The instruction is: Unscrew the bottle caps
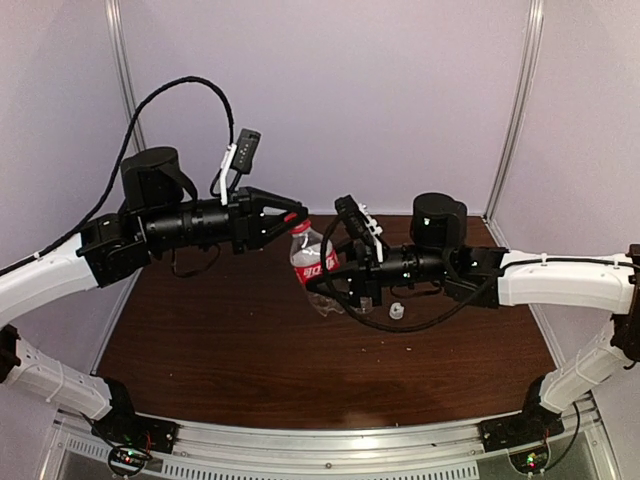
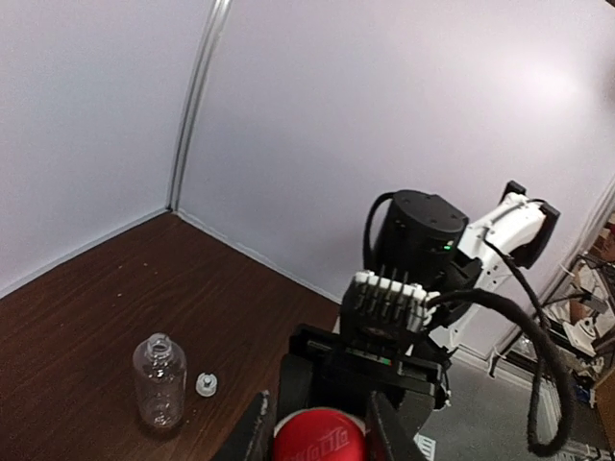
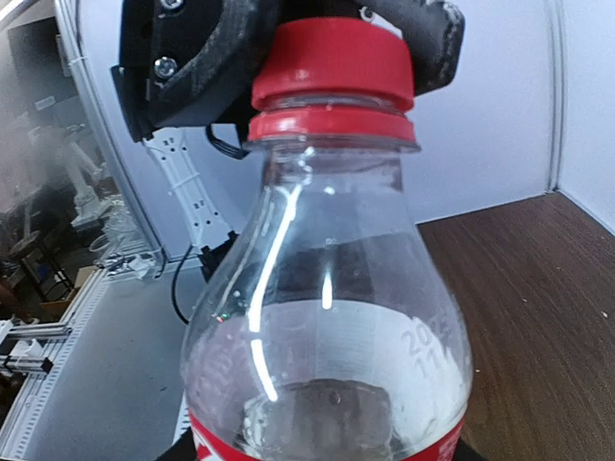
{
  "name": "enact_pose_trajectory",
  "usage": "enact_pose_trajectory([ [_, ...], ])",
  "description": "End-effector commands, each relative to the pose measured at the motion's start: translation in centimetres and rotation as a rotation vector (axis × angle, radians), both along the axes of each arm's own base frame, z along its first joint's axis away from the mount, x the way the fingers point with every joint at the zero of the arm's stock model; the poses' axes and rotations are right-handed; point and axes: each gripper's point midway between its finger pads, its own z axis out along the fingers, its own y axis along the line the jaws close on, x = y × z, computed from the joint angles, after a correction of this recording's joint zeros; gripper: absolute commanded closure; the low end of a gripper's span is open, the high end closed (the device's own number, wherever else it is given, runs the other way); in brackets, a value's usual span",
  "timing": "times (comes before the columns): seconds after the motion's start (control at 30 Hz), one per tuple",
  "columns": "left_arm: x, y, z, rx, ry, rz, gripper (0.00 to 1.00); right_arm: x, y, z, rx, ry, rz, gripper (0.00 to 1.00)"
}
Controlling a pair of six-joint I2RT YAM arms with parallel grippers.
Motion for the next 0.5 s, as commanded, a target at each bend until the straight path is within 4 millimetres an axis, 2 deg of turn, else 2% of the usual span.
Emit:
enact_pose_trajectory([
  [0.0,3.8,2.1,-0.2,0.015,0.098,0.296,0.88,6.0,-1.5,0.1,-0.046,-0.038,-0.366,0.74],
  [0.1,4.6,2.2,-0.3,0.015,0.107,0.339,0.88,7.0,-1.7,-0.3,-0.059,-0.037,-0.423,0.74],
  [0.3,4.5,1.9,0.1,0.012,0.088,0.329,0.86,6.5,-1.7,-0.8,-0.067,-0.047,-0.399,0.74],
  [0.37,4.4,2.0,0.2,0.010,0.081,0.324,0.80,6.2,-1.7,-0.9,-0.067,-0.053,-0.386,0.74],
  [0.47,4.1,2.1,0.6,0.003,0.059,0.312,0.67,5.4,-1.7,-0.8,-0.057,-0.068,-0.342,0.74],
])
